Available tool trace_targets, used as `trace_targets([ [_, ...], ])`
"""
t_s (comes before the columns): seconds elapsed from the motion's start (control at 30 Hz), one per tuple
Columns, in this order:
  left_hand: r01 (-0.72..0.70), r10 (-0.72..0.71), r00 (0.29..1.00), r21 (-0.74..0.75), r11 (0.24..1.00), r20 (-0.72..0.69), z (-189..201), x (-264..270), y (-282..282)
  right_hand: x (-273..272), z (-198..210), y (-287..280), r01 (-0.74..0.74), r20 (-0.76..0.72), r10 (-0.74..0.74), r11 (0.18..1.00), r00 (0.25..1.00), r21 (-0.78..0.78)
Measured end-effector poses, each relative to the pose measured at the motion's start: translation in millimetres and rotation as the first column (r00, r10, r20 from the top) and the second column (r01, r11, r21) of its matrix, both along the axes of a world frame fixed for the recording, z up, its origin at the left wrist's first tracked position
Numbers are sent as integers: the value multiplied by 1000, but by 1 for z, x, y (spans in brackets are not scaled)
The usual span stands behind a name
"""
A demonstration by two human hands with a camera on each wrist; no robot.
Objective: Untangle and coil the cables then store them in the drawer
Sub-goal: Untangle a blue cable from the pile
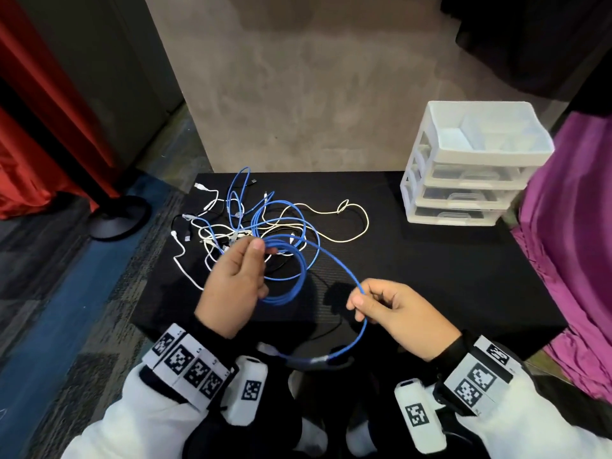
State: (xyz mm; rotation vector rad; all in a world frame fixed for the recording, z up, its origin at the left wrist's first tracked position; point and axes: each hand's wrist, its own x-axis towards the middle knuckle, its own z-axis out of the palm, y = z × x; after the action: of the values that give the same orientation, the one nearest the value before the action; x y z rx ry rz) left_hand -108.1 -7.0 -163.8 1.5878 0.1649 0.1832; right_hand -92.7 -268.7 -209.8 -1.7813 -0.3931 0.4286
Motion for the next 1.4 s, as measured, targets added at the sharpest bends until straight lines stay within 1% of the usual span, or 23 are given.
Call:
trace_targets([
  [0.1, -29, 28, 999, 54, 998, 25, 0, 4, 15, -5, -12, -13, -71, -9, 70, 992, 998, -103],
  [0.17, -31, 29, 999, 91, 995, 16, -7, 4, 17, -7, -11, -15, -72, -21, 70, 988, 997, -138],
  [0.2, -32, 31, 999, 112, 993, 6, -12, 5, 17, -7, -5, -15, -54, -30, 51, 993, 998, -101],
  [0.27, -35, 38, 999, 162, 986, -16, -20, 5, 16, -4, 15, -13, 11, -64, -6, 997, 998, 79],
  [0.3, -39, 44, 999, 178, 983, -28, -24, 5, 15, -1, 27, -12, 35, -84, -20, 983, 996, 180],
  [0.37, -58, 69, 997, 213, 975, -46, -30, 6, 13, 2, 53, -11, 42, -100, -11, 949, 995, 312],
  [0.5, -75, 92, 995, 299, 951, -43, -32, 6, 6, 4, 77, -7, 35, -97, 3, 919, 995, 392],
  [0.6, -49, 74, 994, 286, 957, -77, -28, 6, -2, 3, 74, 2, 114, -141, -53, 877, 989, 467],
  [0.67, -29, 55, 993, 229, 973, -107, -26, 3, -13, 2, 70, 13, 174, -178, -96, 851, 979, 496],
  [0.7, -12, 32, 992, 160, 987, -124, -22, 0, -22, 1, 66, 19, 191, -175, -120, 854, 977, 483],
  [0.77, 5, -12, 986, -43, 999, -165, -13, -6, -38, 0, 56, 31, 197, -69, -185, 915, 980, 353],
  [0.83, 15, -67, 976, -247, 969, -206, 0, -10, -52, -2, 45, 41, 205, 81, -225, 957, 971, 207],
  [0.87, 16, -88, 974, -323, 946, -211, 4, -11, -56, -3, 40, 46, 225, 107, -250, 953, 962, 203],
  [0.9, 15, -104, 972, -388, 922, -209, 7, -12, -59, -4, 38, 50, 257, 85, -284, 936, 955, 239],
  [0.93, 12, -117, 971, -443, 896, -210, 10, -12, -61, -5, 37, 53, 281, 23, -302, 911, 953, 302],
  [1.0, 16, -150, 967, -540, 842, -205, 12, -12, -61, -8, 38, 60, 277, -143, -238, 860, 961, 429],
  [1.03, 20, -167, 965, -576, 817, -202, 13, -11, -61, -9, 38, 63, 263, -197, -191, 847, 962, 461],
  [1.1, 17, -180, 961, -606, 795, -209, 13, -11, -59, -11, 39, 63, 240, -236, -140, 846, 962, 476],
  [1.13, 7, -177, 960, -611, 791, -218, 12, -10, -57, -10, 38, 61, 216, -229, -121, 864, 966, 456],
  [1.23, -52, -142, 960, -656, 753, -239, 11, -4, -42, -6, 34, 45, 36, -78, -16, 964, 997, 262],
  [1.3, -91, -93, 969, -675, 732, -231, 12, 5, -24, -3, 26, 29, -66, 3, 66, 992, 998, 111],
  [1.33, -114, -47, 973, -654, 747, -224, 11, 9, -13, -2, 22, 21, -71, 7, 71, 996, 997, 58],
  [1.4, -177, 70, 974, -533, 827, -216, 6, 16, 11, 1, 14, 2, -6, -13, 6, 1000, 1000, -17],
])
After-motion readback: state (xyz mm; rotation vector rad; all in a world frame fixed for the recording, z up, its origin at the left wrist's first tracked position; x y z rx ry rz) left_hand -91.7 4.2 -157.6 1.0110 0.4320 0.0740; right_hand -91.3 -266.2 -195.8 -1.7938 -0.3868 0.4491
